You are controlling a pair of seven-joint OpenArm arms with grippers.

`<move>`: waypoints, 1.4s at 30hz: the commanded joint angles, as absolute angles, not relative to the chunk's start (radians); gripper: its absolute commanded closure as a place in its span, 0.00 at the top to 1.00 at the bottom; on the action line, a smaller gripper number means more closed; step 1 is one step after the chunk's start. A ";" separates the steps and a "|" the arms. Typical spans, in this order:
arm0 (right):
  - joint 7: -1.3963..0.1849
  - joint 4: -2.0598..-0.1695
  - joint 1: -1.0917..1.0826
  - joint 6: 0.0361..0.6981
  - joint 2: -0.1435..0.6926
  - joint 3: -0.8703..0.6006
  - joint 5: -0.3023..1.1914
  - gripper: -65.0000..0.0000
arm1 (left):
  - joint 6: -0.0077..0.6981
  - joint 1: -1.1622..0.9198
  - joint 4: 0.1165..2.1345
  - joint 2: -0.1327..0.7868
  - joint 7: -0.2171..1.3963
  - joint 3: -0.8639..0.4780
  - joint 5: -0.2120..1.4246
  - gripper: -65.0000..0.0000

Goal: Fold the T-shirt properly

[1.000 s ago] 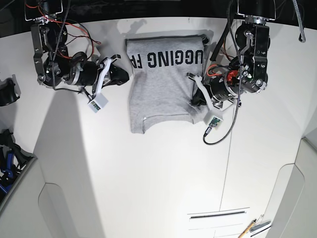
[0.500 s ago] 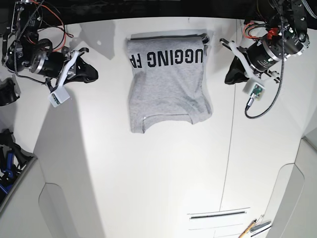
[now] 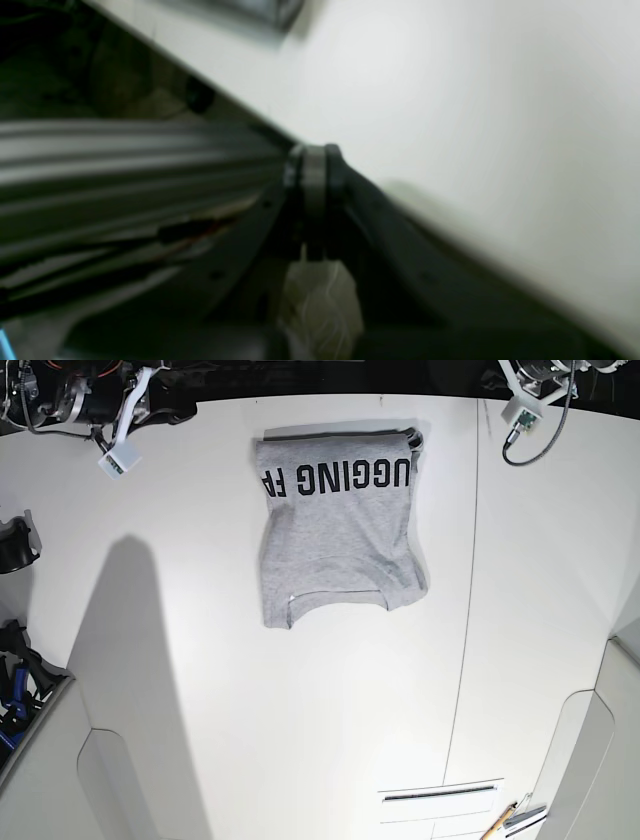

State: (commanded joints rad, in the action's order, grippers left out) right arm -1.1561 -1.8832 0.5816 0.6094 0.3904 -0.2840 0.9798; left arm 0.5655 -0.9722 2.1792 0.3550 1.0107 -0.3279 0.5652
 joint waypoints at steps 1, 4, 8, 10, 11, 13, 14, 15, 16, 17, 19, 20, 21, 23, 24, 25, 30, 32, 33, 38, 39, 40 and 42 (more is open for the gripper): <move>-1.156 -1.883 0.606 0.609 0.391 -0.284 0.980 0.00 | 0.566 -1.003 2.179 0.355 1.011 -0.327 0.557 0.00; -1.156 -1.883 0.683 0.609 0.391 -0.284 0.976 0.00 | 0.566 -1.093 2.169 0.355 1.010 -0.327 0.542 0.00; -1.156 -1.882 0.780 0.609 0.391 -0.284 0.972 0.00 | 0.566 -1.177 2.071 0.356 0.964 -0.327 0.541 0.00; -1.145 -1.877 0.817 0.609 0.390 -0.279 0.949 0.00 | 0.564 -1.189 1.972 0.370 0.891 -0.313 0.539 0.00; -1.128 -1.869 0.831 0.609 0.390 -0.273 0.935 0.00 | 0.564 -1.188 1.912 0.380 0.847 -0.297 0.533 0.00; -1.080 -1.836 0.849 0.608 0.390 -0.255 0.901 0.00 | 0.564 -1.174 1.788 0.400 0.752 -0.242 0.513 0.00; -1.064 -1.814 0.852 0.607 0.391 -0.239 0.881 0.00 | 0.564 -1.162 1.728 0.405 0.710 -0.209 0.493 0.00; -1.053 -1.787 0.851 0.607 0.392 -0.221 0.863 0.00 | 0.564 -1.147 1.670 0.405 0.678 -0.175 0.471 0.00; -1.042 -1.758 0.851 0.607 0.396 -0.198 0.849 0.00 | 0.560 -1.129 1.614 0.405 0.654 -0.139 0.461 0.00; -1.030 -1.728 0.851 0.606 0.405 -0.170 0.841 0.00 | 0.553 -1.108 1.560 0.405 0.640 -0.104 0.453 0.00; -0.996 -1.669 0.851 0.606 0.426 -0.106 0.813 0.00 | 0.493 -1.060 1.463 0.405 0.631 -0.033 0.434 0.00; -0.975 -1.639 0.851 0.606 0.435 -0.074 0.791 0.00 | 0.454 -1.036 1.419 0.405 0.631 0.000 0.424 0.00; -0.949 -1.609 0.851 0.606 0.442 -0.044 0.766 0.00 | 0.416 -1.011 1.377 0.405 0.623 0.031 0.415 0.00; -0.848 -1.550 0.848 0.606 0.453 0.014 0.705 0.00 | 0.349 -0.961 1.290 0.405 0.570 0.090 0.397 0.00; -0.787 -1.518 0.840 0.606 0.454 0.038 0.666 0.00 | 0.316 -0.933 1.244 0.405 0.530 0.117 0.396 0.00; -0.738 -1.483 0.823 0.606 0.454 0.061 0.630 0.00 | 0.290 -0.904 1.199 0.405 0.493 0.143 0.395 0.00; -0.551 -1.250 0.664 0.595 0.451 0.189 0.498 0.00 | 0.269 -0.706 0.981 0.404 0.466 0.320 0.395 0.00; -0.453 -1.139 0.579 0.595 0.450 0.242 0.431 0.00 | 0.268 -0.620 0.897 0.396 0.439 0.403 0.395 0.00; -0.416 -1.084 0.537 0.595 0.449 0.266 0.403 0.00 | 0.264 -0.579 0.858 0.393 0.416 0.445 0.395 0.00; -0.396 -0.854 0.369 0.595 0.431 0.344 0.300 0.00 | 0.022 -0.427 0.685 0.364 0.177 0.683 0.396 0.00; -0.396 -0.821 0.344 0.595 0.426 0.350 0.286 0.00 | -0.029 -0.402 0.658 0.352 0.142 0.728 0.397 0.00; -0.396 -0.793 0.322 0.595 0.422 0.352 0.278 0.00 | -0.075 -0.376 0.635 0.340 0.126 0.770 0.405 0.00; -0.396 -0.756 0.288 0.595 0.412 0.352 0.268 0.00 | -0.134 -0.337 0.599 0.317 0.127 0.830 0.440 0.00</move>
State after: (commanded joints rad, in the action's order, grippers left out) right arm -0.3958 -0.7555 0.2878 0.5949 0.4118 0.3519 0.2680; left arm -0.1345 -0.3370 0.5991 0.3168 0.1268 0.8303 0.4404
